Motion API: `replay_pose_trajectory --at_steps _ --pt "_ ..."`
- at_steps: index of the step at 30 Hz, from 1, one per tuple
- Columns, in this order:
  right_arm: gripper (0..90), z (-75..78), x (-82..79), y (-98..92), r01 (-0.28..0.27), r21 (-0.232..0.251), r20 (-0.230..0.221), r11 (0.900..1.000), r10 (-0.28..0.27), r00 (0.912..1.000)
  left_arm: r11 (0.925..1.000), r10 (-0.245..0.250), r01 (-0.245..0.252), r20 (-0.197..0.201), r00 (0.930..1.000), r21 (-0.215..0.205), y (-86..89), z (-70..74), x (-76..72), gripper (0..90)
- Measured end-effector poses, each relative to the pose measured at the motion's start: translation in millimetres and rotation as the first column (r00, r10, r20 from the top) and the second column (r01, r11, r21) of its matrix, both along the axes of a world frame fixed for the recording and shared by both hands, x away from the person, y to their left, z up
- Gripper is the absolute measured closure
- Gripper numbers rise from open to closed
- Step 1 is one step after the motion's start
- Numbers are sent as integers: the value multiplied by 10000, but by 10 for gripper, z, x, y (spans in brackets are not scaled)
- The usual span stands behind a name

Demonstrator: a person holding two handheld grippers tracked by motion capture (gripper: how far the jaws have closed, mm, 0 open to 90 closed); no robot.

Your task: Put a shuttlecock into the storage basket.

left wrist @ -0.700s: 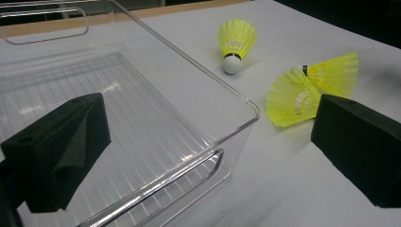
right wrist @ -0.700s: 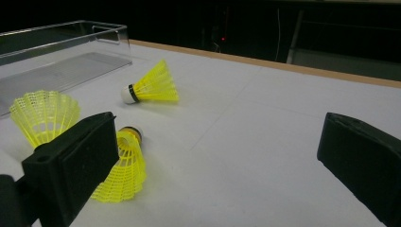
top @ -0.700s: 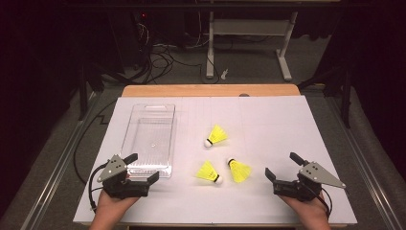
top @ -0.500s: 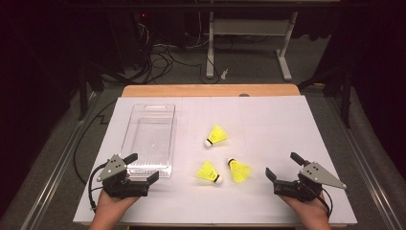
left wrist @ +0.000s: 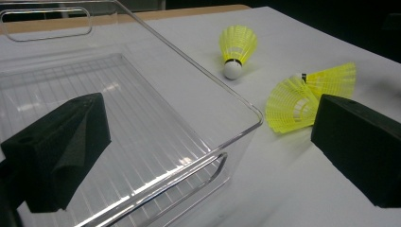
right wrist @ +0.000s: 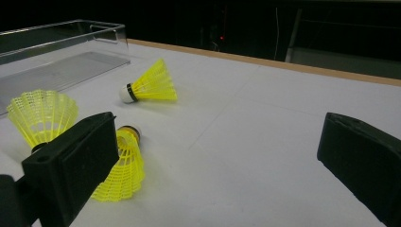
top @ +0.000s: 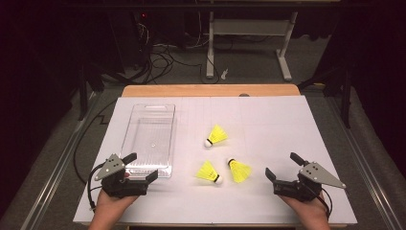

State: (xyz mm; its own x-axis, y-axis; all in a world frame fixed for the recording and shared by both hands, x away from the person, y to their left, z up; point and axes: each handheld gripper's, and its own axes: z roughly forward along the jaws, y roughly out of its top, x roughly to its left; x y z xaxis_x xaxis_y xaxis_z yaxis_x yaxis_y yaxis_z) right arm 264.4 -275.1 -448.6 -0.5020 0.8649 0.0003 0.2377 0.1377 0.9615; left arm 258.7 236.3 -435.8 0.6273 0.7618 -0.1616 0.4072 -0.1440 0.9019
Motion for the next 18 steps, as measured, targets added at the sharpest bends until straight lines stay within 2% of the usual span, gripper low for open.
replay_pose_trajectory --at_steps 4,7,12,18 --pt "3 -1 2 -3 12 10 -9 10000 -12 10000 10000 -46 46 43 10000 -51 1 1 -1 0" --pt "3 -2 3 -2 13 12 -1 10000 -13 10000 9995 -169 166 109 9998 251 -17 21 -9 0" --pt "3 -7 6 -3 -8 16 -23 10000 8 10000 9987 -413 411 77 9991 288 -37 14 -7 0" --pt "3 -10 9 -3 -29 9 -19 10000 29 10000 9990 -371 370 23 9993 261 -28 17 -5 0"
